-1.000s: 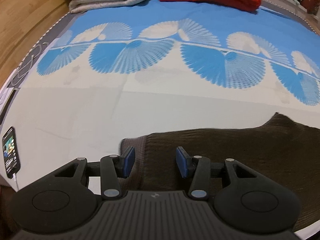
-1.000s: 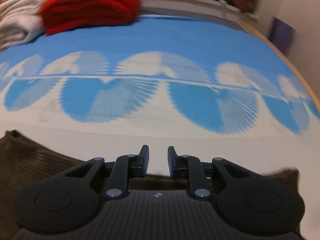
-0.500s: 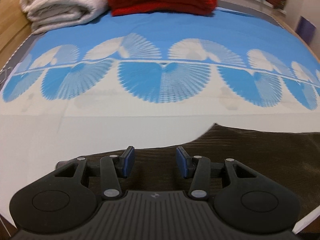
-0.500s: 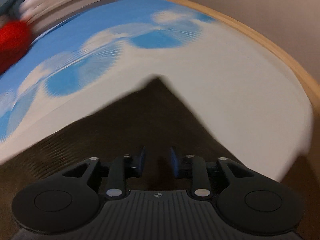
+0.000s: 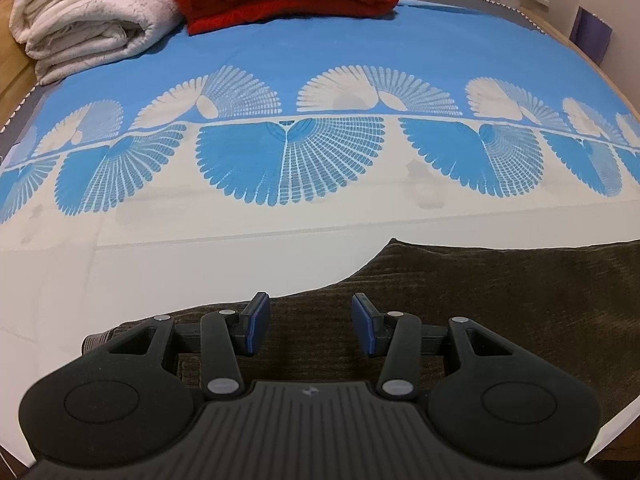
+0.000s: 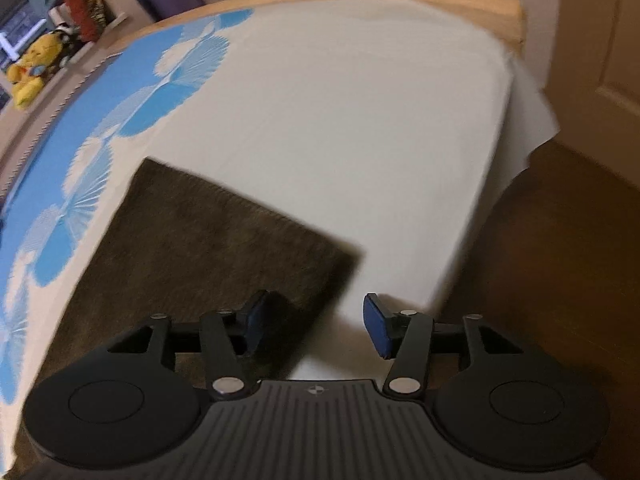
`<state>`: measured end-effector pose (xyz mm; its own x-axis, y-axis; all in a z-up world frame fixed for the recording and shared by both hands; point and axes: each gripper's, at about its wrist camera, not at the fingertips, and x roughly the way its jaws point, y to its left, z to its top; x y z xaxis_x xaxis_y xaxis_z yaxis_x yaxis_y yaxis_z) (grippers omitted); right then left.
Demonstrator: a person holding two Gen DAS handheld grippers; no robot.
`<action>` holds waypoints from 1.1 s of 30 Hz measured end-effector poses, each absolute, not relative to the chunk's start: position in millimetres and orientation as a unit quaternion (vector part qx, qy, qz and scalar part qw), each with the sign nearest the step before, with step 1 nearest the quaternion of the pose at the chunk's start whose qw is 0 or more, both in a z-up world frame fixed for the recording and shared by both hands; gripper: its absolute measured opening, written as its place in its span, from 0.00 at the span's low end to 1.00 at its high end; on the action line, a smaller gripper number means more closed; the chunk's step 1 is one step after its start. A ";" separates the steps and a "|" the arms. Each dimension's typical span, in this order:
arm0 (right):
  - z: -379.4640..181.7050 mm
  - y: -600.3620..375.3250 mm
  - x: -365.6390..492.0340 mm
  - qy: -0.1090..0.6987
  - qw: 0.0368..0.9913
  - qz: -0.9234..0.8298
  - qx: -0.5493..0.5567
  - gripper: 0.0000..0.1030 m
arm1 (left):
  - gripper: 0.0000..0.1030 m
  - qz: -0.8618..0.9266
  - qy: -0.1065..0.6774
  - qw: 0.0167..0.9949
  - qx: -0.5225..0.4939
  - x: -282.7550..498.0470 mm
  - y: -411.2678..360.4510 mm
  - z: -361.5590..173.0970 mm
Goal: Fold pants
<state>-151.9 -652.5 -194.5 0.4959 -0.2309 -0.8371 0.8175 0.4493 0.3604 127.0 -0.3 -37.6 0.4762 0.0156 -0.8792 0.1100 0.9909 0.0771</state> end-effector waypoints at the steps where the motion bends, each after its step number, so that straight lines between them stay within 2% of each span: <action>1: -196.5 -652.4 -147.6 0.370 0.766 -0.332 0.408 0.56 | 0.49 -0.027 0.512 0.856 0.063 126.8 -0.2 -38.5; 4: -198.3 -649.5 -136.0 0.376 0.767 -0.320 0.411 0.65 | 0.49 -0.027 0.514 0.855 0.067 125.8 1.5 -40.1; 6: -197.5 -646.1 -124.2 0.380 0.769 -0.323 0.400 0.65 | 0.49 -0.025 0.515 0.854 0.068 125.4 4.6 -40.6; 8: -196.3 -644.8 -121.1 0.376 0.770 -0.326 0.399 0.43 | 0.49 -0.021 0.516 0.854 0.067 126.0 7.9 -41.0; 9: -195.7 -643.8 -120.9 0.374 0.771 -0.326 0.400 0.27 | 0.49 -0.020 0.515 0.854 0.066 125.6 9.5 -40.7; 10: -194.9 -643.0 -121.3 0.370 0.771 -0.324 0.405 0.21 | 0.49 -0.019 0.515 0.854 0.065 125.3 10.7 -40.3; 13: -188.0 -637.7 -119.7 0.360 0.782 -0.331 0.387 0.13 | 0.49 -0.019 0.515 0.855 0.064 124.8 13.1 -39.5; 17: -162.7 -618.4 -117.0 0.334 0.807 -0.344 0.345 0.11 | 0.49 -0.020 0.512 0.857 0.055 123.9 19.4 -35.1; 20: -125.5 -584.9 -107.2 0.305 0.847 -0.341 0.271 0.11 | 0.49 -0.021 0.507 0.860 0.052 122.1 24.5 -31.3; 27: -34.8 -405.3 -76.1 0.195 0.960 -0.202 0.001 0.10 | 0.49 -0.009 0.505 0.862 0.043 113.4 47.4 -27.1; 30: -31.8 -313.2 -75.9 0.163 0.978 -0.105 -0.074 0.10 | 0.49 -0.001 0.506 0.862 0.038 108.7 62.3 -25.8; 33: -56.6 -232.0 -76.1 0.173 0.977 -0.007 -0.129 0.12 | 0.49 0.011 0.507 0.861 0.033 104.3 79.4 -25.4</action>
<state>-76.1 -232.0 -56.6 0.9402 -0.0584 -0.3356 -0.0305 0.9668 -0.2535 104.3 79.4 -25.4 0.4858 0.0513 -0.8726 0.0150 0.9976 0.0670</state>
